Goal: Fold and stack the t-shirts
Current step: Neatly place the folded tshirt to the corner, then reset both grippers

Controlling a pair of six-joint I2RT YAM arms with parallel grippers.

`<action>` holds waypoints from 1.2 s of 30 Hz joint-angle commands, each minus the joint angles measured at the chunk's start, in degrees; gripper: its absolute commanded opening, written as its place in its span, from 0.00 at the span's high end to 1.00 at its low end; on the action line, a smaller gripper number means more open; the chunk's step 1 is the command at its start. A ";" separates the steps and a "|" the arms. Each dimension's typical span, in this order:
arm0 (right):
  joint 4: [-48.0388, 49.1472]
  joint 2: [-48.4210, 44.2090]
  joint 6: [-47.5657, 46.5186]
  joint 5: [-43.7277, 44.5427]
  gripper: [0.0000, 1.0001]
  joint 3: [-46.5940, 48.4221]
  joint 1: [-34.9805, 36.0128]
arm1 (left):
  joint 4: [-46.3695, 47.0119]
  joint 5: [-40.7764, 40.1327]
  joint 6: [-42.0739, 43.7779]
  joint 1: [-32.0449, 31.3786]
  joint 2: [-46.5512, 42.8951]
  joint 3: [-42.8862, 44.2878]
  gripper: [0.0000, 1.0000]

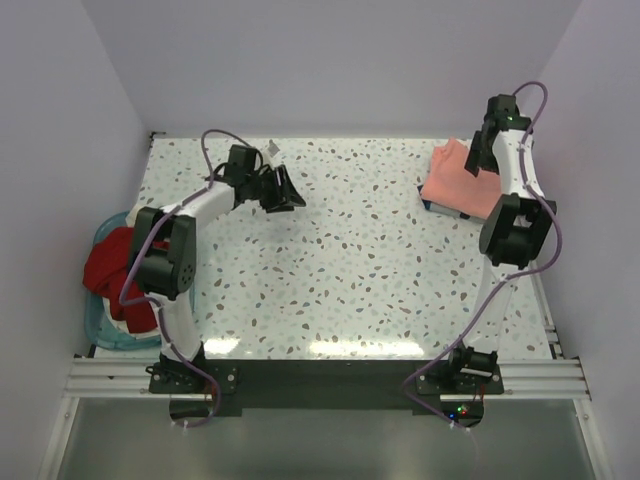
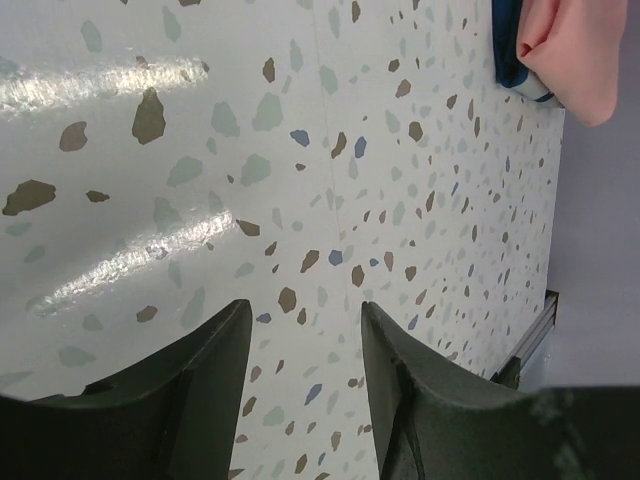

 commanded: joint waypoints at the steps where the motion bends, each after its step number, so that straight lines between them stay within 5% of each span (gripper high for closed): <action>1: 6.95 -10.87 0.84 1.64 0.01 -7.86 0.13 | 0.69 -1.83 3.19 0.53 -7.21 1.94 0.47; 10: 20.84 -31.69 -0.92 -14.07 0.01 -31.79 8.21 | 3.76 -6.40 3.10 0.53 -14.76 -2.62 0.47; 21: 37.36 -43.23 2.86 -30.35 0.01 -58.85 26.32 | 7.46 -21.87 3.19 0.18 -27.16 -11.59 0.47; 36: 39.13 -43.23 3.56 -35.37 0.02 -63.97 31.25 | 6.14 -31.01 2.84 0.18 -34.90 -17.14 0.44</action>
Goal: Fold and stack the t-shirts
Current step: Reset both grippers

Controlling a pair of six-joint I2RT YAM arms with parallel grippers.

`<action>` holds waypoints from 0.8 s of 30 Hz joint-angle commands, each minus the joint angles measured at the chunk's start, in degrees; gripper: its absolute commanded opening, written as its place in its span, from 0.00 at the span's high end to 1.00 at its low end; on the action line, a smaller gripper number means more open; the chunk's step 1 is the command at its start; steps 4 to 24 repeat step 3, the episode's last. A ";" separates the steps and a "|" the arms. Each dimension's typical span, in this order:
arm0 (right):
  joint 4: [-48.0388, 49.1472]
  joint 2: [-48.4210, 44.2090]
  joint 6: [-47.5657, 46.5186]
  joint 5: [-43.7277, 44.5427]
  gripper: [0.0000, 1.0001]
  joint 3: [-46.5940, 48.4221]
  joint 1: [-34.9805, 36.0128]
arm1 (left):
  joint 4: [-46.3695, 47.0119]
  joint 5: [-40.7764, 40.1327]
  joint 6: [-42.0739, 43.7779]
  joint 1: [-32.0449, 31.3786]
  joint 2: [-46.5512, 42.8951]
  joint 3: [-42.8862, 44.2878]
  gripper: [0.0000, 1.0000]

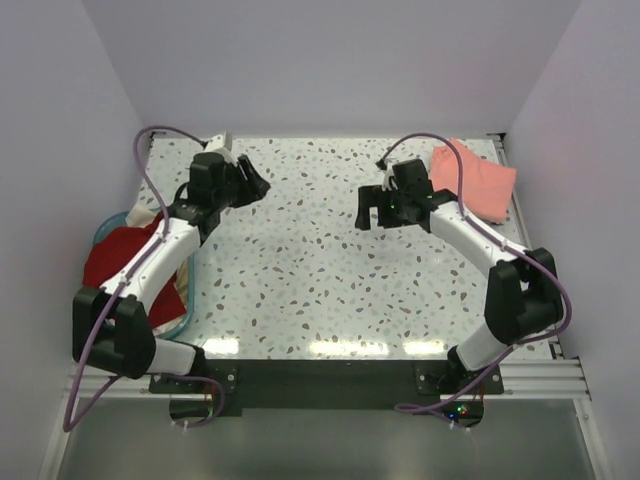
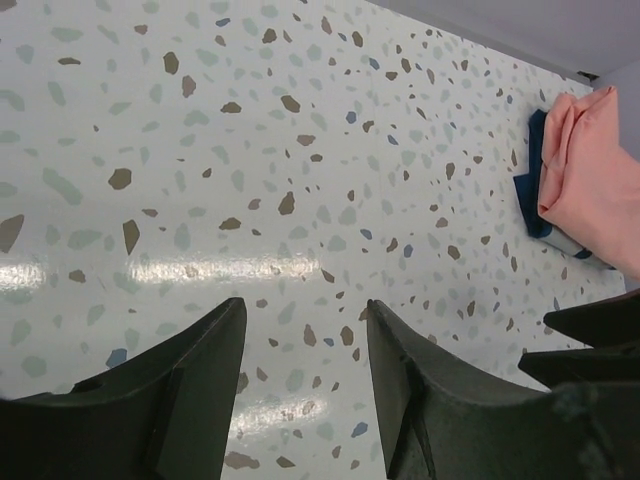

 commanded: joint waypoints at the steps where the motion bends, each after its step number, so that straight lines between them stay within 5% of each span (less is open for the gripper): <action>1: 3.11 -2.60 0.31 -1.01 0.02 1.12 0.10 | 1.25 -3.91 1.48 0.20 -2.60 -0.15 0.44; 24: 2.94 -2.52 0.13 -1.01 0.02 1.47 0.10 | 0.54 -5.23 1.22 0.20 -3.48 -0.59 0.42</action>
